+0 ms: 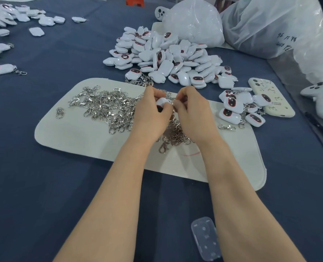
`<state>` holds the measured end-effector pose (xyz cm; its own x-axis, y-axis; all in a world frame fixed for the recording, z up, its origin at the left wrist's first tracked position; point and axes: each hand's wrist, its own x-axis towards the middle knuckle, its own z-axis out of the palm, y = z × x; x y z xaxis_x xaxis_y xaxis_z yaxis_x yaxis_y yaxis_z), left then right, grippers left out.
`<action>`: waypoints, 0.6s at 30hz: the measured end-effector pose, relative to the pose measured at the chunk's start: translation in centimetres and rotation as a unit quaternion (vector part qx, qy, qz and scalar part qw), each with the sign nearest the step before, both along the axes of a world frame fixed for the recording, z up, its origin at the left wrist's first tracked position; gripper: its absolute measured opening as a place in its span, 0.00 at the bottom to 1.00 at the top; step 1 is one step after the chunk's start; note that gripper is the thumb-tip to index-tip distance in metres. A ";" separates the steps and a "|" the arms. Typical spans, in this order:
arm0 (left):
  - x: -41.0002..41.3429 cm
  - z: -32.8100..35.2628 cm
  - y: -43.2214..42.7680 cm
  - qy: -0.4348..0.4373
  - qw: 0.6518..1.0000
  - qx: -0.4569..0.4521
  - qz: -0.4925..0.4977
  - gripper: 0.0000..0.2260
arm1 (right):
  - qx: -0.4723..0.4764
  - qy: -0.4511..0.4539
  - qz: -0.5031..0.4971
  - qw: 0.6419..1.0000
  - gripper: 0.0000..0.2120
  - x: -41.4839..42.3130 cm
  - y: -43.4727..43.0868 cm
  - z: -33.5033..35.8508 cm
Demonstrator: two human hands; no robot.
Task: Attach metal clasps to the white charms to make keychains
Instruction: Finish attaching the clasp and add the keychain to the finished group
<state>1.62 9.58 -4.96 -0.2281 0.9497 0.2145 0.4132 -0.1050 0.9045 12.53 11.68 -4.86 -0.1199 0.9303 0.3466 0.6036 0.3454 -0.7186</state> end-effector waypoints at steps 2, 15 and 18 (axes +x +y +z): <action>0.0 0.0 0.0 0.010 1.000 0.001 0.002 0.10 | 0.000 -0.014 0.006 1.000 0.05 0.1 0.0 0.1; -0.5 -0.2 0.4 0.029 0.999 0.016 0.000 0.10 | 0.001 -0.063 0.018 0.998 0.03 0.2 0.0 0.0; -0.6 -0.4 0.4 0.055 0.998 0.022 -0.008 0.09 | 0.000 -0.084 0.025 0.996 0.03 0.1 0.0 -0.2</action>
